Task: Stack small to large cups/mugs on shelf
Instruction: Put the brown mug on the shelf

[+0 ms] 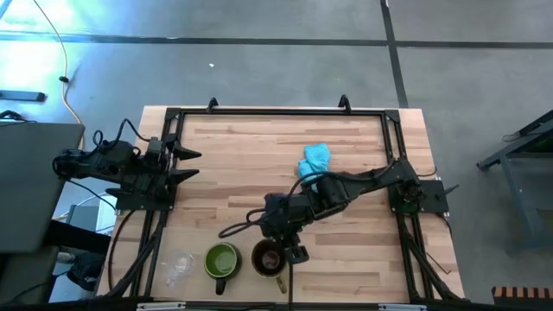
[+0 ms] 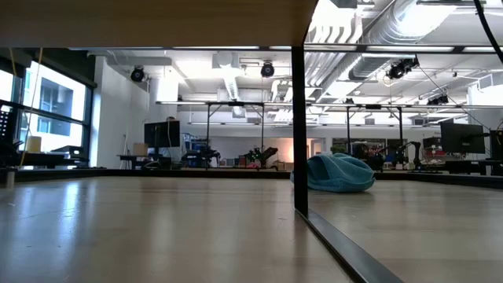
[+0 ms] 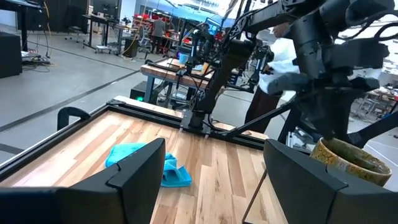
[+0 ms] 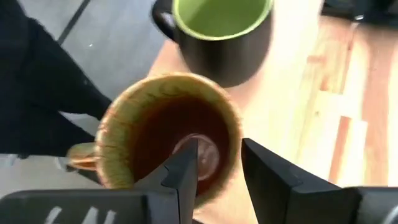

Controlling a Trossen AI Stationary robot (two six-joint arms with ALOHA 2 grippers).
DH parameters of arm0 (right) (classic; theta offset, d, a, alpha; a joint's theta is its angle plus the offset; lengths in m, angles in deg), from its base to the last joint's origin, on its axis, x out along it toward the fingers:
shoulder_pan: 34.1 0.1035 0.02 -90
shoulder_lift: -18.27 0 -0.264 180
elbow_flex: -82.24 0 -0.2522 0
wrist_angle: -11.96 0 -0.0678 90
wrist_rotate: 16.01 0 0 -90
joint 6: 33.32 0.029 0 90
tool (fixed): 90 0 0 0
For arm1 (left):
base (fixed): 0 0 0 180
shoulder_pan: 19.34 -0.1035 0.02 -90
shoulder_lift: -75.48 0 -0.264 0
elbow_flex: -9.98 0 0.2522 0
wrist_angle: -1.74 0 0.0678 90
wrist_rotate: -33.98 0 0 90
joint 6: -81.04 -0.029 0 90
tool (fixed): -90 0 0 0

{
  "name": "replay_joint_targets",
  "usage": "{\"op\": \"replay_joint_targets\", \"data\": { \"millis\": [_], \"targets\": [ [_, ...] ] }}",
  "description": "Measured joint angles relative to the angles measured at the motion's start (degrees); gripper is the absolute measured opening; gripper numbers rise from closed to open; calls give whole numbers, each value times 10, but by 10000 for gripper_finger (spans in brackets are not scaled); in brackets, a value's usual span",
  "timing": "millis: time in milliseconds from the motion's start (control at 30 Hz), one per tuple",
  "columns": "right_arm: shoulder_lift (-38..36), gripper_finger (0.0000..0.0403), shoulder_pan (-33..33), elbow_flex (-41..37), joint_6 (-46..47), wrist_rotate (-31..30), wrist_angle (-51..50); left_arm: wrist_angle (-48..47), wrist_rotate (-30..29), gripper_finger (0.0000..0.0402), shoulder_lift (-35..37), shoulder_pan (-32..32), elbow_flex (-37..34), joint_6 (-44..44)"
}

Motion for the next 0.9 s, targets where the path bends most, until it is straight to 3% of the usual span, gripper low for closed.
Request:
{"op": "replay_joint_targets", "data": {
  "millis": [900],
  "targets": [
    [8, 115, -13, 0, 30, 3, -33, -13, -4, 262, 0, 0, 0, 0]
  ]
}}
